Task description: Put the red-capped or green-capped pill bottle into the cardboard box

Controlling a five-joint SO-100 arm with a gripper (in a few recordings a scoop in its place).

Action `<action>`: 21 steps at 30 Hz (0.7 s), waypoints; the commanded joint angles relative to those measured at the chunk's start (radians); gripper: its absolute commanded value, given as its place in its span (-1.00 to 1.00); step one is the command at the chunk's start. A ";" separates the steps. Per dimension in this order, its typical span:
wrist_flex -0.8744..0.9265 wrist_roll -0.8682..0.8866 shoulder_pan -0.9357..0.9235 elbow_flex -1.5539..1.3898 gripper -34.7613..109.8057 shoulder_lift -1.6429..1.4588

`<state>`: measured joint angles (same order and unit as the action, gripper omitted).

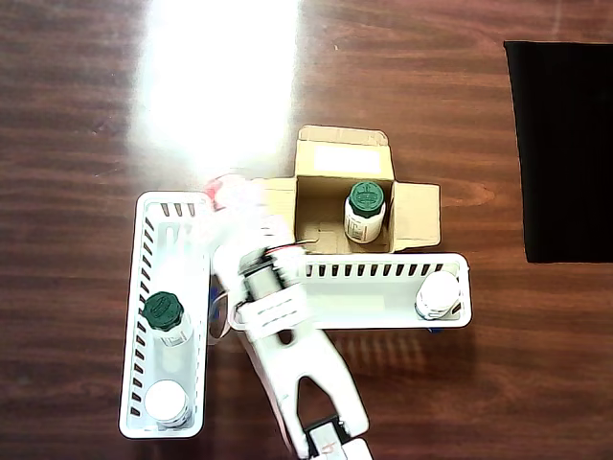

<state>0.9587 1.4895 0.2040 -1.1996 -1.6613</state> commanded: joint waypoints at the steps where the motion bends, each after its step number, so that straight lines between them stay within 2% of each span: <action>1: -0.078 0.060 -0.103 -0.011 -0.51 -0.095; 10: -0.206 0.077 -0.163 -0.049 -0.51 0.020; 21: -0.442 0.120 -0.192 -0.293 -0.51 0.020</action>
<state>0.5814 1.5846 0.0153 -1.4619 -1.5907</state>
